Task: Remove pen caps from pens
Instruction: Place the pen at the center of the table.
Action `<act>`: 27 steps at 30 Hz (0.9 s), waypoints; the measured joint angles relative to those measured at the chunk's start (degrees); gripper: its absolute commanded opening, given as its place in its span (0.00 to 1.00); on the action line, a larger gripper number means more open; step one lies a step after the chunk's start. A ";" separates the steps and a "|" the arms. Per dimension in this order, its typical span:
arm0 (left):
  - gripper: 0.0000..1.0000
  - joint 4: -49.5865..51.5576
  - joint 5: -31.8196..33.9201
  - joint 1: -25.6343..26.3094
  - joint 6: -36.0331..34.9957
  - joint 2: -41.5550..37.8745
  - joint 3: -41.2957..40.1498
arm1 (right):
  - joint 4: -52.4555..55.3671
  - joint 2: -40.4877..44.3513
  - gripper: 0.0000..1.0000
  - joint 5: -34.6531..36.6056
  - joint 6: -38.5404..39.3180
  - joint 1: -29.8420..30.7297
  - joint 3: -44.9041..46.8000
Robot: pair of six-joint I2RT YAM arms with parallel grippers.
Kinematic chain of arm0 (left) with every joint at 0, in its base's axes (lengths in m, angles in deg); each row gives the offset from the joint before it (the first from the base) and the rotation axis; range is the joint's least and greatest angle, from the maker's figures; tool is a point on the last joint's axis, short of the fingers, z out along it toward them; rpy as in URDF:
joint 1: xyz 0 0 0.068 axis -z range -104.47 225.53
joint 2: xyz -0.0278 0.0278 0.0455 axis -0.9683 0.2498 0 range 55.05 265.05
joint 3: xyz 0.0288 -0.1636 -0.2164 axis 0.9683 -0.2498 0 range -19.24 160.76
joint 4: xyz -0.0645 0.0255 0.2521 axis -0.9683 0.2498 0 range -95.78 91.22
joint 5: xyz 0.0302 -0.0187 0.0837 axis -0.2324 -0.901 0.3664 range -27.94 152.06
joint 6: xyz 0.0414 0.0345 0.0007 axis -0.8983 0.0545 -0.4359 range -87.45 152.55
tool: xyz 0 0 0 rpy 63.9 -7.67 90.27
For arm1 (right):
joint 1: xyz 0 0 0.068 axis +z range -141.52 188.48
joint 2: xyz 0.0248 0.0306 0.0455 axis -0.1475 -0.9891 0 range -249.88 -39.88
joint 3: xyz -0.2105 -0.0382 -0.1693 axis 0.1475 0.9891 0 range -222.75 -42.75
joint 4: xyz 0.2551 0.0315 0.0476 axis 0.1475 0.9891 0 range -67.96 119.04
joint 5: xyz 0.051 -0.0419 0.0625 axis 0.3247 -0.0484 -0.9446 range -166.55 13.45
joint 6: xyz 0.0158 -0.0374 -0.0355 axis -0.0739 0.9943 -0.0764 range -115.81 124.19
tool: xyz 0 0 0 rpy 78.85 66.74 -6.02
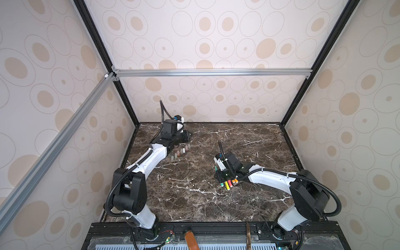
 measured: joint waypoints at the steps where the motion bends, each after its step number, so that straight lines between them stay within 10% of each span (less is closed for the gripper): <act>1: 0.00 1.07 1.05 -1.22 -0.50 -1.46 -1.11 | 0.92 -0.92 0.00 0.09 0.09 0.00 -0.42; 27: 0.00 4.48 6.25 -7.06 -3.39 -8.31 -12.92 | 10.64 -7.26 0.28 5.90 0.17 0.13 -4.85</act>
